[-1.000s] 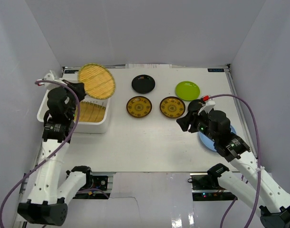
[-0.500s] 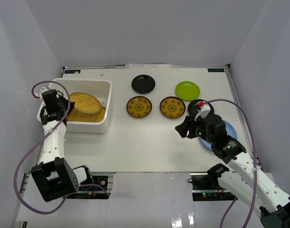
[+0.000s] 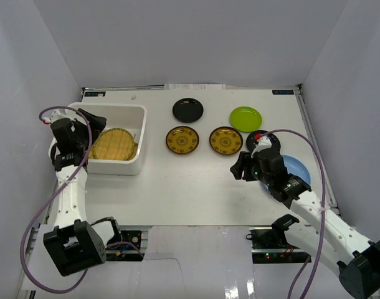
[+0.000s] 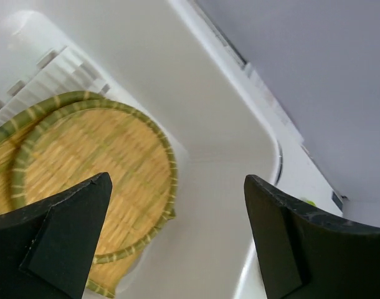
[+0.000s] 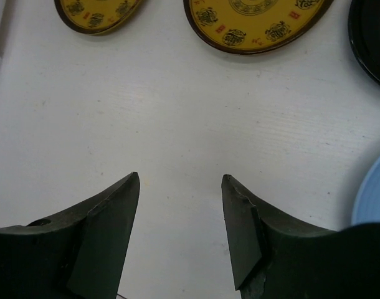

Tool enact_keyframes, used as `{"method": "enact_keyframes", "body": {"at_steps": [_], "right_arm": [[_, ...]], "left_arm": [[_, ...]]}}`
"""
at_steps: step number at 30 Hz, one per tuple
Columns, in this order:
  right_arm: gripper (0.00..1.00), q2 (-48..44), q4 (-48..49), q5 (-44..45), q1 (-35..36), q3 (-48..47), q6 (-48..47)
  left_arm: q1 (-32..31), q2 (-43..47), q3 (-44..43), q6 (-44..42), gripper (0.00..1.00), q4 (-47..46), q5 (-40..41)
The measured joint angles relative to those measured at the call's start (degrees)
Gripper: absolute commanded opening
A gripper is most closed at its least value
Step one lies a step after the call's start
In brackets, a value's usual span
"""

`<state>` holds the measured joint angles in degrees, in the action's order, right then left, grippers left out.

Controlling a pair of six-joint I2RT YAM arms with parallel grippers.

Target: Place the plates into the plastic bin on the countertop

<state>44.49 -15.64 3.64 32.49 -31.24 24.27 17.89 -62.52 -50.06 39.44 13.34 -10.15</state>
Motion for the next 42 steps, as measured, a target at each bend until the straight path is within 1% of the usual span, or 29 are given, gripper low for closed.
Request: {"method": "enact_keyframes", "body": {"at_steps": [3,6,8,12,14,17,20,23,24,27,30,31,32,36,39,42], "right_arm": [[0.62,2.3,0.6,2.1,-0.6,0.0,0.9],[0.62,4.1,0.7,4.7,-1.7,-0.3,1.0],[0.61,5.1,0.5,6.5,-3.1,-0.7,1.0],[0.62,5.4,-1.5,10.7,-6.8,-1.3,1.2],[0.63,4.9,-3.6,13.2,-8.0,-1.3,2.0],[0.70,3.3,-5.7,15.4,-9.6,-0.7,3.1],[0.70,3.5,-7.0,16.5,-12.0,0.3,3.8],[0.63,7.0,-7.7,17.1,-14.9,0.7,3.4],[0.58,8.9,-7.8,17.4,-15.7,0.7,3.1],[0.56,15.0,-7.9,17.6,-16.3,0.7,2.1],[0.56,19.1,-7.8,16.8,-16.3,0.7,1.2],[0.54,20.0,-7.7,16.4,-16.3,0.7,1.0],[0.51,20.8,-7.6,16.0,-16.3,0.7,0.8],[0.14,23.3,-6.4,15.7,-16.2,0.1,-0.3],[0.08,23.0,-6.5,17.4,-16.2,-1.1,-1.6],[0.08,19.9,-8.0,18.5,-16.0,-1.7,-2.0]], "left_arm": [[-1.5,3.8,0.0,-0.2,0.98,-1.3,-3.8],[-6.3,7.6,0.0,-1.0,0.98,-3.1,-9.8],[-11.7,9.4,0.0,-2.0,0.98,-3.6,-13.3],[-25.2,12.2,0.9,-5.2,0.98,-4.9,-22.6],[-29.9,14.6,2.8,-7.3,0.98,-4.8,-28.3],[-32.5,19.0,6.8,-10.5,0.98,-4.4,-34.0],[-35.6,23.7,10.7,-13.8,0.98,-3.7,-36.2],[-38.4,27.5,12.5,-16.2,0.98,-3.0,-37.8],[-39.2,28.4,12.6,-16.8,0.98,-3.0,-38.1],[-41.1,29.7,12.6,-18.1,0.98,-3.0,-37.8],[-42.3,30.1,12.6,-19.1,0.98,-1.9,-36.2],[-42.5,30.2,12.6,-19.4,0.98,-1.5,-35.6],[-42.7,30.2,12.6,-19.6,0.98,-1.1,-34.9],[-42.9,30.1,12.6,-20.3,0.98,0.4,-32.4],[-42.9,30.1,12.6,-20.5,0.98,0.9,-31.2],[-42.9,29.6,12.6,-20.6,0.98,1.5,-30.3]]}}
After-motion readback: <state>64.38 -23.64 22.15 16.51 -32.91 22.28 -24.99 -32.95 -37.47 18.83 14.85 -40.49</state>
